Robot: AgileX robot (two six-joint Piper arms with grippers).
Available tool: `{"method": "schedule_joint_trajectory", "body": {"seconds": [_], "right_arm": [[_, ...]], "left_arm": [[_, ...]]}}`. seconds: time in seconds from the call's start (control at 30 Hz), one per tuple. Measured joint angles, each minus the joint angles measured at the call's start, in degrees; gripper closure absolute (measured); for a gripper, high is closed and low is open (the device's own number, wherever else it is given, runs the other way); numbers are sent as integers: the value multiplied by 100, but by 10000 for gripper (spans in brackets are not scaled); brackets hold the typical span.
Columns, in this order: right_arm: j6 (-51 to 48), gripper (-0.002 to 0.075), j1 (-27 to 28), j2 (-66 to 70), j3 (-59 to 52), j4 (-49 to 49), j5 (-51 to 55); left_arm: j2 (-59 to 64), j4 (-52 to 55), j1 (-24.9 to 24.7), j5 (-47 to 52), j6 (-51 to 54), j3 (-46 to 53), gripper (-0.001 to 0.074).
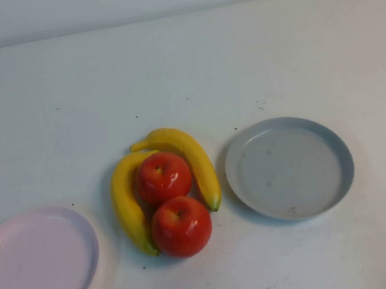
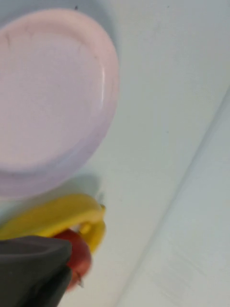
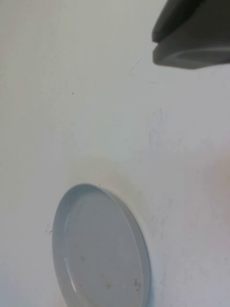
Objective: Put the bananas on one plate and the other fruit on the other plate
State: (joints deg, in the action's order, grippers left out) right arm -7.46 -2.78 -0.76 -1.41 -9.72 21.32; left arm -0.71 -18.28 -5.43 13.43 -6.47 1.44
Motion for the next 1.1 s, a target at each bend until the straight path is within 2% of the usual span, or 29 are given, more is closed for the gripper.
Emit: {"method": "schedule_joint_trajectory", "body": {"seconds": [0.1,0.27,0.37,0.53,0.63,0.73,1.1], "right_arm": [[0,743,0,0,0,0,0],[0,743,0,0,0,0,0],[0,743,0,0,0,0,0],[0,743,0,0,0,0,0],[0,743,0,0,0,0,0],[0,743,0,0,0,0,0],[0,743,0,0,0,0,0]], "left_arm": [[0,-620,0,-343,-349,0,740],[0,-894,0,-494,-460,-38,740],[58,-815,0,245,-450,-524,740],[965,-432,0,2037,-350,-2025,740],[1811,-340,0,3450,71,-2939,740],[2606,-289,0,4252,838,-3580,740],[5094,-301,0,4497,2254,-4568,740]]}}
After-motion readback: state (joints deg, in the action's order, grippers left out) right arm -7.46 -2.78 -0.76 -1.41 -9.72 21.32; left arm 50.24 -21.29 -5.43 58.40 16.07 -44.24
